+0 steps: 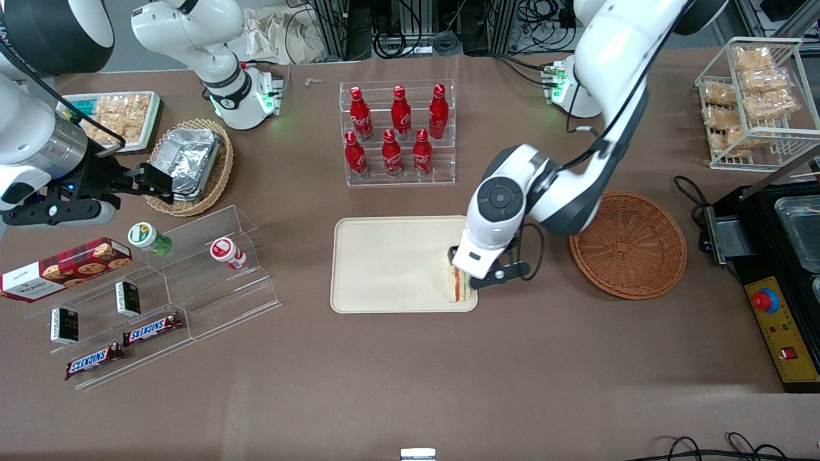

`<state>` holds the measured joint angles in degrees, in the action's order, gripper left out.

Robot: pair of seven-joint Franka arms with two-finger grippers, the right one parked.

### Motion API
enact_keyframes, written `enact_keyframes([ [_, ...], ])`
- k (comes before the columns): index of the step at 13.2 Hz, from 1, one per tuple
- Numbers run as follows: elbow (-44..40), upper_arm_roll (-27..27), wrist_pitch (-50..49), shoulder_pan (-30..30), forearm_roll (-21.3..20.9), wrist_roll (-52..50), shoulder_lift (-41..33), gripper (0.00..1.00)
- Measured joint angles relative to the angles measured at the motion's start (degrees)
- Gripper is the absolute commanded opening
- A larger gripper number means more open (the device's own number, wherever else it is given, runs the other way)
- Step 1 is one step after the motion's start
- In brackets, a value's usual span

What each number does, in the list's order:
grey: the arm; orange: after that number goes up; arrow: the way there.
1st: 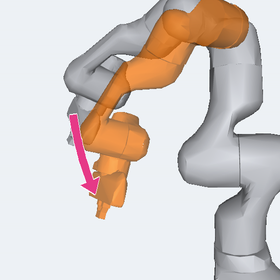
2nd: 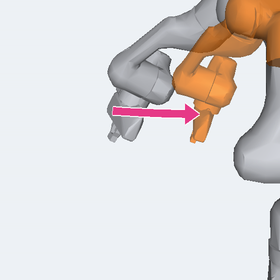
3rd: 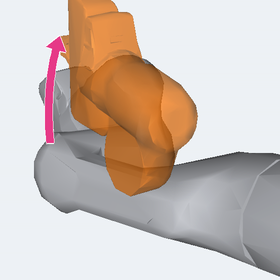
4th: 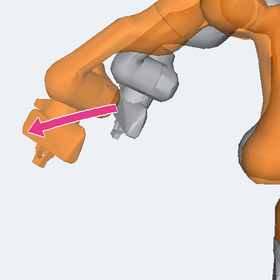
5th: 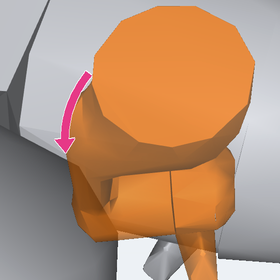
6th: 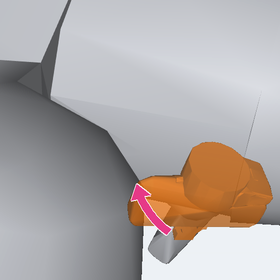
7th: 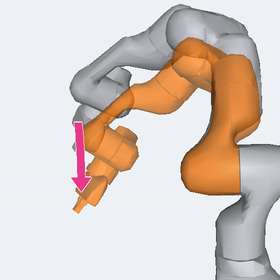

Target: Place sandwich from basket to tray

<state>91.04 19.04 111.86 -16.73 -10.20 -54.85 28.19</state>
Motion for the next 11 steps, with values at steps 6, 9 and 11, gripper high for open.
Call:
enact_keyframes([
  [6,-0.3,-10.4,-14.2,7.7,7.5,22.0,-17.0,1.0],
  [9,1.3,-19.8,-17.4,8.2,9.6,37.8,-22.9,1.0],
  [11,3.8,-24.0,-17.5,8.3,9.6,47.2,-25.7,1.0],
])
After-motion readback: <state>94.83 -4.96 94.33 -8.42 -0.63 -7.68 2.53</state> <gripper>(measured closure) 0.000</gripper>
